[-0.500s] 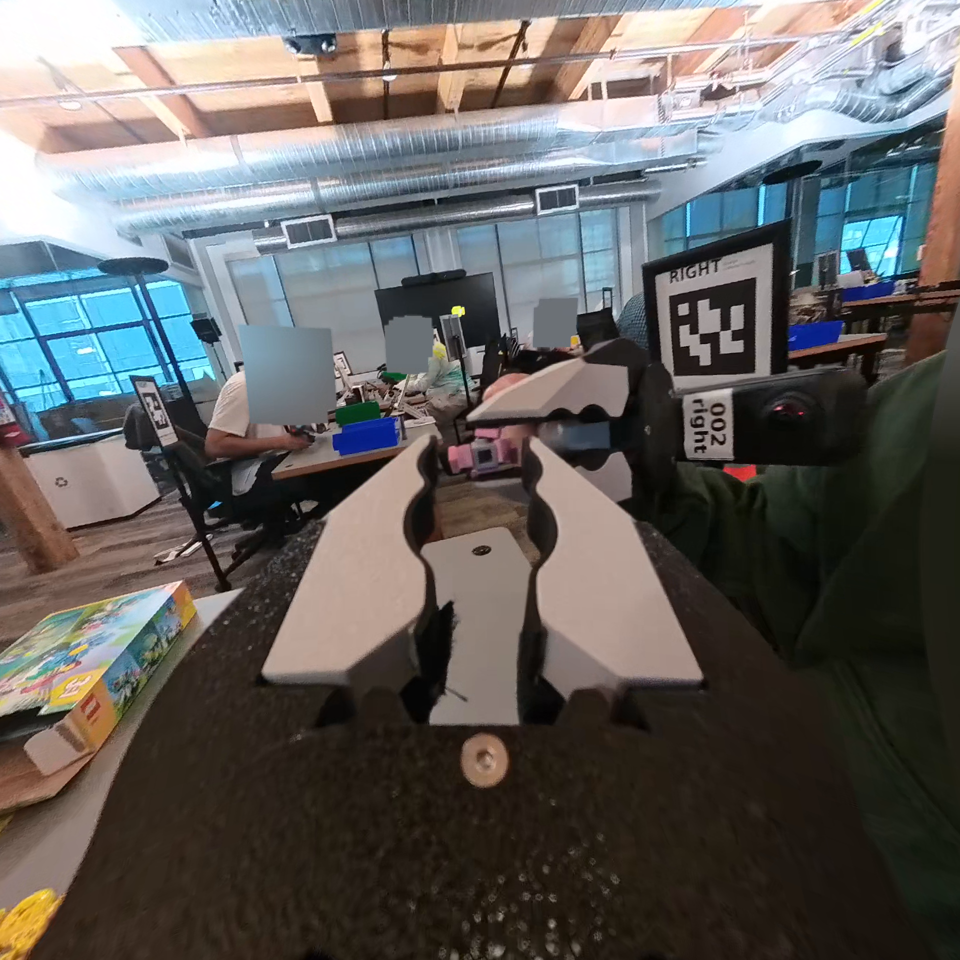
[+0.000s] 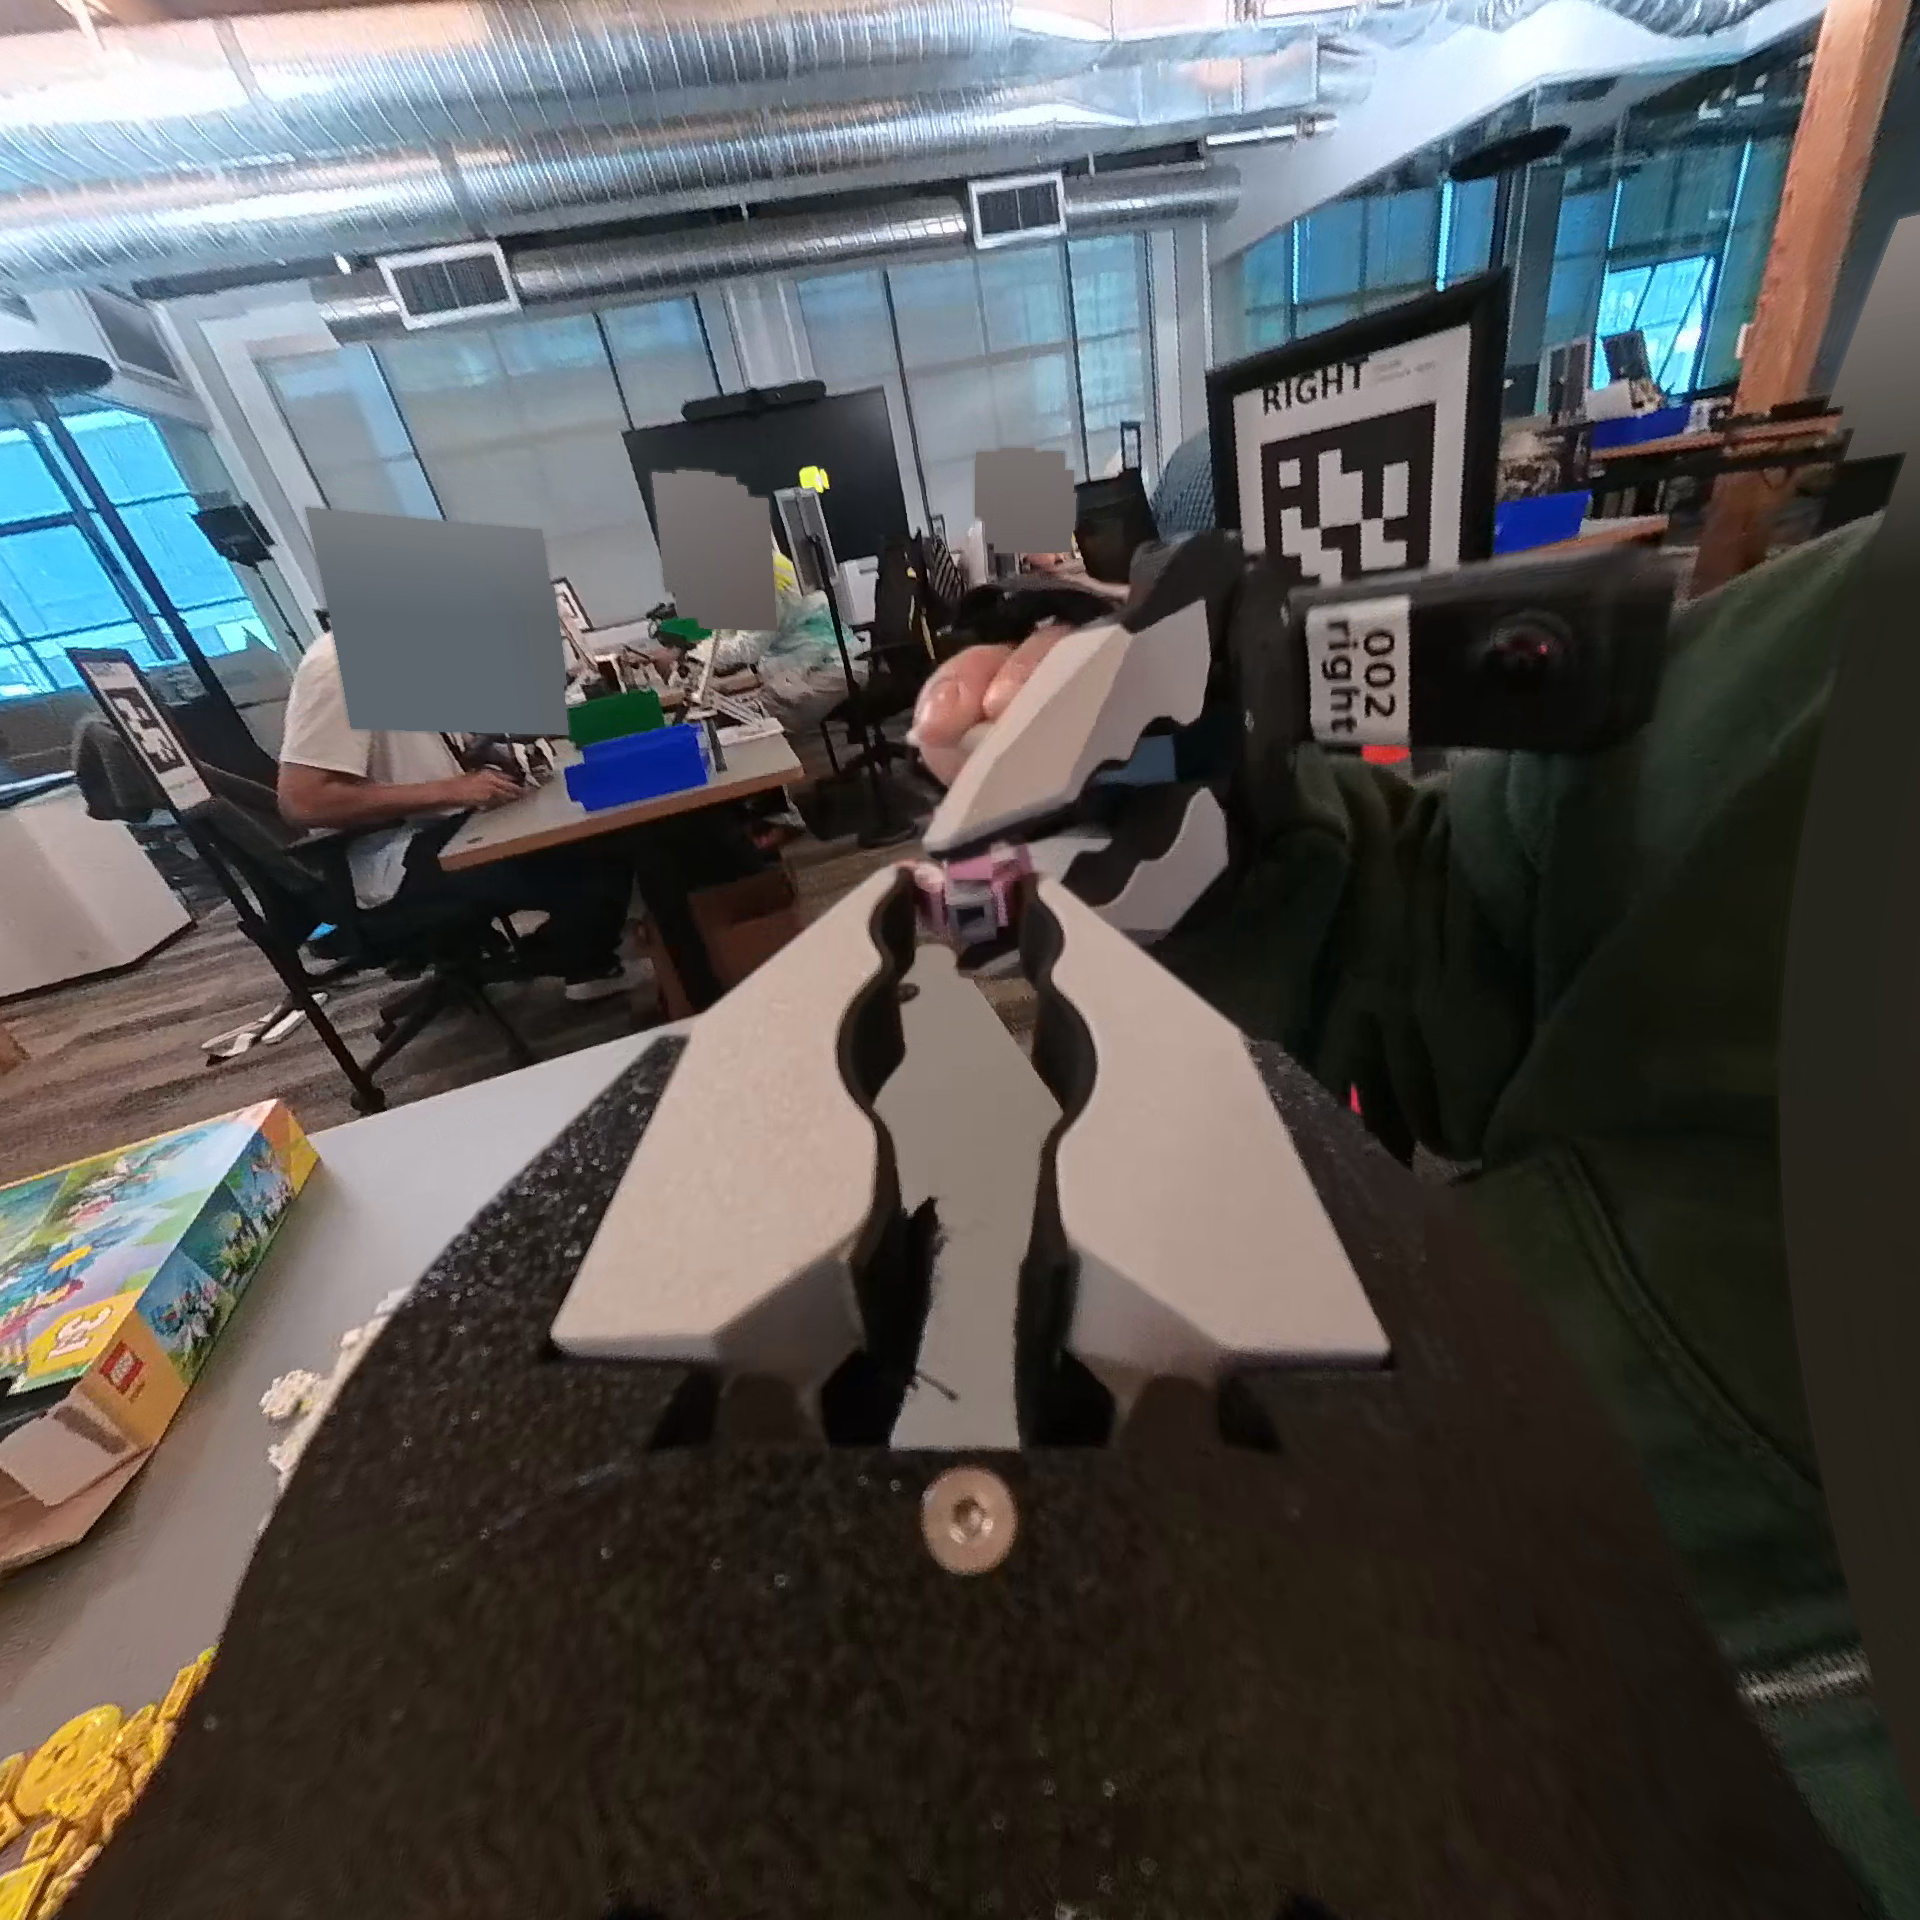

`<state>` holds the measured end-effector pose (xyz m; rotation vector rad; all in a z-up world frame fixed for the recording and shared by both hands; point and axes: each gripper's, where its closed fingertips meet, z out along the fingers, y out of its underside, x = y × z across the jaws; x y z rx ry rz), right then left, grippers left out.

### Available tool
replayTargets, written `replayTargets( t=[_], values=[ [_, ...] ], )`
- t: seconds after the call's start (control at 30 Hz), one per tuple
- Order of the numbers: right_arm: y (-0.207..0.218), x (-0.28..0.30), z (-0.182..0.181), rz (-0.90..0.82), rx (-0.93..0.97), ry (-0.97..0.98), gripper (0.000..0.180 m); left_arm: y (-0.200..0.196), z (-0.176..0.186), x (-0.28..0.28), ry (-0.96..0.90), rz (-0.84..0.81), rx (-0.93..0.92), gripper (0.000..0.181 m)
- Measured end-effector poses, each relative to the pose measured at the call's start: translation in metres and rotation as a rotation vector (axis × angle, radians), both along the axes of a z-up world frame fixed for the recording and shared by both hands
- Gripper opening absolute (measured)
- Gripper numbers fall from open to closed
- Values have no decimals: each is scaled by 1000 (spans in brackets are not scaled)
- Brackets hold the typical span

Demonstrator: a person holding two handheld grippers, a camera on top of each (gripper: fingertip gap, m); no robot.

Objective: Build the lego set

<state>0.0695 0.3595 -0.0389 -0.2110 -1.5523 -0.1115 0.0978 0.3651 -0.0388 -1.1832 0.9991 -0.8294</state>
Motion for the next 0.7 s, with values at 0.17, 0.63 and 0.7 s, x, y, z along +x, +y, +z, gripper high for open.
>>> replayTargets(
  t=[0.17, 0.63, 0.7],
  values=[
    [-10, 1, -8, 11, -39, -166, 18, -9, -5, 3, 29, -81, -18, 17],
    [-14, 2, -15, -124, -82, -380, 15, -15, -9, 5, 70, -111, -33, 17],
    [-12, 3, -18, -153, -76, -402, 15, -14, -12, 6, 91, -93, -33, 17]
  ],
)
